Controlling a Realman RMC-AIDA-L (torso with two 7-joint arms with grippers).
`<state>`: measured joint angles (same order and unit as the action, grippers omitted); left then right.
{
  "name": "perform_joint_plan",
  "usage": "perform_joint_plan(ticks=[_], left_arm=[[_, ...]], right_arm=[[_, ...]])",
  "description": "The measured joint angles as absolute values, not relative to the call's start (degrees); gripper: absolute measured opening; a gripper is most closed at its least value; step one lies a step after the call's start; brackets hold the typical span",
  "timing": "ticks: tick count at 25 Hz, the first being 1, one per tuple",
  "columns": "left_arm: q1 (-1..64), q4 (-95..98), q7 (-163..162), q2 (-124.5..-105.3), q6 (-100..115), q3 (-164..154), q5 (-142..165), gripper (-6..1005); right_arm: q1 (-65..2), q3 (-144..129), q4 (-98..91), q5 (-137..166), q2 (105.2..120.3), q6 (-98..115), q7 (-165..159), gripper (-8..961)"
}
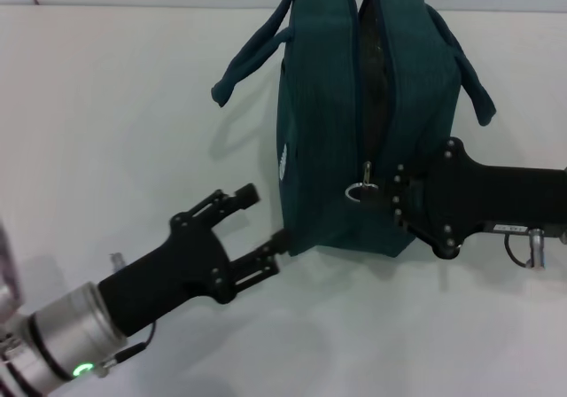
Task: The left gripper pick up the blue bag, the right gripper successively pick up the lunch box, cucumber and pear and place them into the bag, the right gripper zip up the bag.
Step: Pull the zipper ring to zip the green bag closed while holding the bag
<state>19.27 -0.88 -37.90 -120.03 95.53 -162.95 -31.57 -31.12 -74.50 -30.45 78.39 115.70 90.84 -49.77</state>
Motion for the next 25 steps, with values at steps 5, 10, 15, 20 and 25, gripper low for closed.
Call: perform_joint_plan(ticks=[5,10,15,20,25], left_arm=[[21.34,0.38,-37.74,-120.01,93.69,-162.95,-29.80,787],[22.47,1.91,-37.36,-120.09,90.31,-162.95,-29.49,786],[23.40,2.92,-37.28,-120.05,87.06,-162.95,-30.27,786],[24.07,2.62,-37.26,-120.02,86.64,-162.90,-30.59,732],[24.49,2.39,-35.19,-120.02,85.83,-162.86,-30.89,575]], right_arm=[[-30.72,-74.55,-30.32,77.79,115.80,91.06,-49.80,9],[-30.58,-74.64,-29.86,77.42,115.91,91.19,-49.95,8],[-30.40,-74.62,-28.13,76.11,115.92,91.80,-49.97,9],[-30.15,-74.58,-27.47,75.36,115.88,91.92,-49.99,9],[-29.93,-74.55,-26.80,75.05,115.66,91.93,-50.49,8]])
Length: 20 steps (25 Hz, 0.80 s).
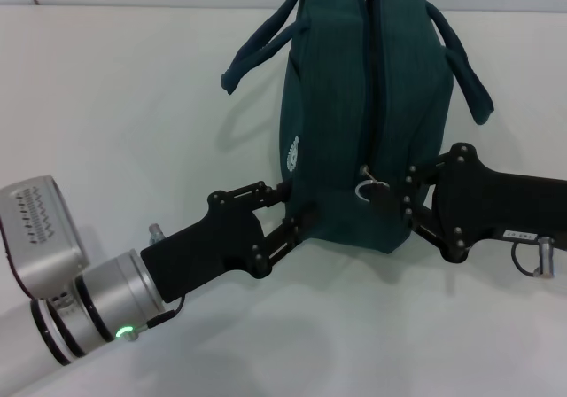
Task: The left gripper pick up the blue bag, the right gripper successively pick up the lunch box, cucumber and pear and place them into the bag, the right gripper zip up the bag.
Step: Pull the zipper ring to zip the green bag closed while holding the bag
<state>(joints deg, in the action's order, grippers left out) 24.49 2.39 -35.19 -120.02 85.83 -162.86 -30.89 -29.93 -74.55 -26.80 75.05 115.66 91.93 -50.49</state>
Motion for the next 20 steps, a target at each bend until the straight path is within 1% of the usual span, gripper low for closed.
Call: perform_joint_plan(ticks=[4,9,18,20], left_arm=[[24.97,2.70,-31.44,-120.07,85.16,-162.86,-30.33,385],[26.28,3.02,-28.85,-120.08,84.94,-162.85,-28.92,235],[30.35,3.36,-26.26,-120.08,80.98,-162.88,-24.25,179],[30.67,3.36,-26.20,-120.08,80.72,-162.87,-24.02,147]], right_arm=[[-30.45,-74.93,-26.55,76.47,115.38,91.36,-54.61,8],[-30.50,-74.90,-26.06,76.90,115.41,91.38,-57.89,8],[-34.11,-74.47,-26.00,76.79,114.22,91.75,-74.02,9],[-34.42,-73.46,-26.46,76.48,114.03,93.82,-75.15,9]])
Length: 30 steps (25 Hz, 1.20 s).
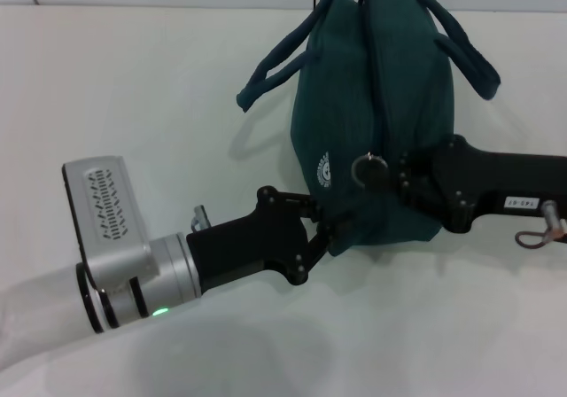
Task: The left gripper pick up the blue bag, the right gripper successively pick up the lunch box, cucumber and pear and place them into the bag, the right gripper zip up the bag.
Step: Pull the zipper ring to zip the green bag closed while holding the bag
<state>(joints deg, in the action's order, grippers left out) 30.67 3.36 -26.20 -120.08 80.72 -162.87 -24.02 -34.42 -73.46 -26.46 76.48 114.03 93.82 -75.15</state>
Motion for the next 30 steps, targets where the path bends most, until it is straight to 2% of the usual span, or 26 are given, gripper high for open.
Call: perform_joint_plan(ticks=[9,18,23,30], left_arm=[[32.81,2.68,-26.51,-119.87,77.92,-162.87,-24.92,59],[33.55,2.44,-26.48,-119.66,77.55,-162.85,-24.85,56],[33.63,2.02,-26.50,-119.59,77.99,-162.86,-23.84,68],[33.52,2.01,-26.76,-119.41,78.78,-162.93,-20.32,99]], right_arm=[[-33.86,-66.72,-26.61,76.33,113.95,97.15,-74.30,8],[-33.34,-62.96,-26.14,76.34,114.60,96.27,-72.33,8],[-31.45,-58.05,-25.92,75.81,115.71,96.05,-68.10,8],[-31.46,-57.95,-23.29,70.01,115.93,96.14,-61.07,8]])
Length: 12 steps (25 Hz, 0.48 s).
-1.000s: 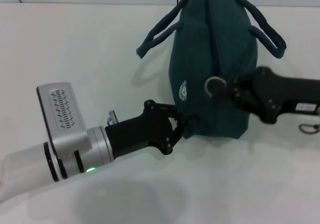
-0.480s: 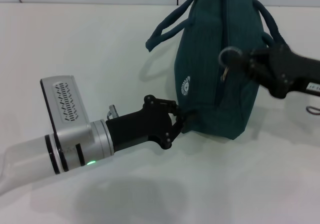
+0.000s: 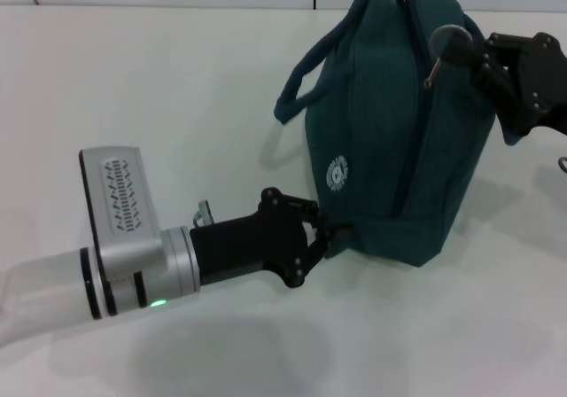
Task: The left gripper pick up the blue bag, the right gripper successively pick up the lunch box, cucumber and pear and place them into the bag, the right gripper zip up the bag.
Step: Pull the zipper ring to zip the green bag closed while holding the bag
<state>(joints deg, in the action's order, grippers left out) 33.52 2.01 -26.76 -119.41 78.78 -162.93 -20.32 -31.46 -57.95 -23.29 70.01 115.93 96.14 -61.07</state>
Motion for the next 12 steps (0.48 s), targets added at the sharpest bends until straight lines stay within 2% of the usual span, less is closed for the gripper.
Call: perform_joint_plan(ticks=[12], left_arm=[[29.89,2.02,-27.56,-119.50,86.60,-162.85,-23.43,151]], right_arm=[[-31.02,-58.59,-20.68,68.75,116.19,100.66,-53.24,8]])
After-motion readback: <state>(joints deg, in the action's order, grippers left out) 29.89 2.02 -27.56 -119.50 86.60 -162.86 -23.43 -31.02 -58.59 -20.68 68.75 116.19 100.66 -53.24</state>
